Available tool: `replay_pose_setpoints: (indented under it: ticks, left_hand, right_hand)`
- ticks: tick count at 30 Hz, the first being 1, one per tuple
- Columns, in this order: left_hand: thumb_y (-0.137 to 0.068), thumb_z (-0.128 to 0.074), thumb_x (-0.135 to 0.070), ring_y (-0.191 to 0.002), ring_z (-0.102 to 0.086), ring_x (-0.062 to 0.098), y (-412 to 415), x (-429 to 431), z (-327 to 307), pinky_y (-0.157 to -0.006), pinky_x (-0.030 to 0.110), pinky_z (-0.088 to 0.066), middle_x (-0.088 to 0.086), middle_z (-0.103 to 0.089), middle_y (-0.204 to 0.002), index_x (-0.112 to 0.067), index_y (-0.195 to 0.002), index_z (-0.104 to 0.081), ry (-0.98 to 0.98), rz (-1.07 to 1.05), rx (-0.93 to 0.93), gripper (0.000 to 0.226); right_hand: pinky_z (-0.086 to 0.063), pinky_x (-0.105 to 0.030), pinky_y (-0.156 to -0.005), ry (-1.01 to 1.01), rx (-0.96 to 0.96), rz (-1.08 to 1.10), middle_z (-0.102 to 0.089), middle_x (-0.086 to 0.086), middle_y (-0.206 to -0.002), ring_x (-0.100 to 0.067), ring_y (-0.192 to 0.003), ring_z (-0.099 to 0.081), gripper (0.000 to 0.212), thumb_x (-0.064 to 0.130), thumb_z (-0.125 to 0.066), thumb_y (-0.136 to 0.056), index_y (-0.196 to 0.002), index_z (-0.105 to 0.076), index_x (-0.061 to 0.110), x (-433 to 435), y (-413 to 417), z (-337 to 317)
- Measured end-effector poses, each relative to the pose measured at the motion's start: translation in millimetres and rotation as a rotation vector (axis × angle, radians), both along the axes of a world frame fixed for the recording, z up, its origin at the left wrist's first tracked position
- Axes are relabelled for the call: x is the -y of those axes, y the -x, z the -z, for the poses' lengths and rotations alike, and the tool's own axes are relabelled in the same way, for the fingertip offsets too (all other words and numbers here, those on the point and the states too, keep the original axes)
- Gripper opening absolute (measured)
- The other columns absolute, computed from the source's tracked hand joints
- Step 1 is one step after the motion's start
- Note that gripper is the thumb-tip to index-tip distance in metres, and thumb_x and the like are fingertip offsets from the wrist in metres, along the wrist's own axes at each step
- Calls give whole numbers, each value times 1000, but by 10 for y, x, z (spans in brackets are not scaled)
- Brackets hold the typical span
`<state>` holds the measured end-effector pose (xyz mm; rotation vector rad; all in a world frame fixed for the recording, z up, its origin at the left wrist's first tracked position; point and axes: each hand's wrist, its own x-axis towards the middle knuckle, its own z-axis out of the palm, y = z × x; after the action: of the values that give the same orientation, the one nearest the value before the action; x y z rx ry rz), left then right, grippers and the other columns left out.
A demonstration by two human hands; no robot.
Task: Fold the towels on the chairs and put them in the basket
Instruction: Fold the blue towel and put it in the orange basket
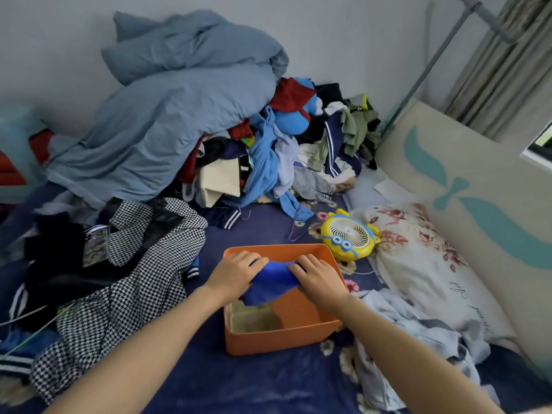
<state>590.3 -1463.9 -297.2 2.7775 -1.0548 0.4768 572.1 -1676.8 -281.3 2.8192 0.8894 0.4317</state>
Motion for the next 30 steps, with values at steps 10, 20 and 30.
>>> replay_pose_setpoints:
  ticks: [10, 20, 30]
  left_hand:
    - [-88, -45, -8, -126, -40, 23, -705, 429, 444, -101, 35, -35, 4, -42, -141, -15, -141, -34, -185, 45, -392, 55]
    - [-87, -45, -5, -131, -34, 24, -1260, 825, 924, -105, 39, -32, 6, -35, -146, -17, -141, -33, -270, -15, -615, 57]
    - [-90, -45, -4, -142, -19, 30, -1108, 672, 2106, -114, 37, -20, 18, -15, -155, -15, -148, -17, -402, -275, -632, 66]
  right_hand:
    - [-45, -23, -55, -71, -219, 197, -64, -5, -86, -22, -76, -63, 39, 20, -81, -60, -96, -66, 13, 337, -333, 395]
    - [-47, -29, -68, -139, -452, 287, -60, -7, -102, -25, -93, -59, 40, 20, -72, -70, -107, -59, 12, 682, -876, 1043]
    - [-50, -19, -55, -10, -527, 45, -72, -3, -90, -18, -78, -70, 22, 31, -65, -63, -78, -73, 18, 371, -1307, 2391]
